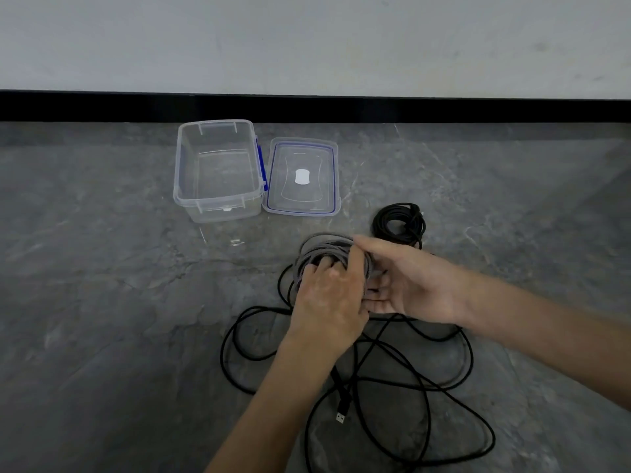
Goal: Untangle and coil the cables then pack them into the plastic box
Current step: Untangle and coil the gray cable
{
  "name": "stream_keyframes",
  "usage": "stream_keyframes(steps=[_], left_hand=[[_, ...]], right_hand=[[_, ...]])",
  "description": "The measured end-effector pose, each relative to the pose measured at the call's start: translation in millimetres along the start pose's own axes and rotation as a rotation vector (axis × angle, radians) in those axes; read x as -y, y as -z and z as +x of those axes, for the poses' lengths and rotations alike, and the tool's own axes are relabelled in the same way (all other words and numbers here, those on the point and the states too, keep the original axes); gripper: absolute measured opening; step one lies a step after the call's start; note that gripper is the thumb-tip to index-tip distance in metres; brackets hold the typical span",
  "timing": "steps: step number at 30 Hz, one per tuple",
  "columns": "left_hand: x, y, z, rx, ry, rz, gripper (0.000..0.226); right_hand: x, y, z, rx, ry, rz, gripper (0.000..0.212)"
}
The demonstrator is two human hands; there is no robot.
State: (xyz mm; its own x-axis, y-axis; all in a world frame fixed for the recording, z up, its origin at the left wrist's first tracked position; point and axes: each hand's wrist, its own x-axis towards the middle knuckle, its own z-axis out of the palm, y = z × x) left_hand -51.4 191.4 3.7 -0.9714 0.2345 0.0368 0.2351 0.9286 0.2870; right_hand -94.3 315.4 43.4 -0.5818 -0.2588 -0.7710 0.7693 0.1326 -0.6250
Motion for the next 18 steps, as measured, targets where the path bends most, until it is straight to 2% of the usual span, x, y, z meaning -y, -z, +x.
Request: stream_keyframes(steps=[3, 8, 11, 14, 18], left_hand=[[-6.2, -1.6, 1.5, 0.002, -0.090, 0.124, 0.080], [-11.6, -9.8, 1.2, 0.037, -0.215, 0.178, 0.069], [-13.2, -17.7, -1.1, 0.050, -0.250, 0.208, 0.067], [-17.8, -18.3, -1.9, 0.024, -0.225, 0.175, 0.064], [-21.7, -18.3, 0.2, -0.059, -0.222, 0.068, 0.055]], right_hand=[[-4.3, 5.8, 4.6, -0.016, -0.017, 0.068, 0.051], [-10.4, 13.3, 10.2, -0.070, -0.060, -0.029, 0.050], [-20.0, 18.1, 15.9, -0.077, -0.015, -0.100, 0.054], [-22.2, 27.9, 18.6, -0.096, 0.073, -0.068, 0.055], [-19.0, 45.9, 19.3, -0.033, 0.123, -0.005, 0.080]])
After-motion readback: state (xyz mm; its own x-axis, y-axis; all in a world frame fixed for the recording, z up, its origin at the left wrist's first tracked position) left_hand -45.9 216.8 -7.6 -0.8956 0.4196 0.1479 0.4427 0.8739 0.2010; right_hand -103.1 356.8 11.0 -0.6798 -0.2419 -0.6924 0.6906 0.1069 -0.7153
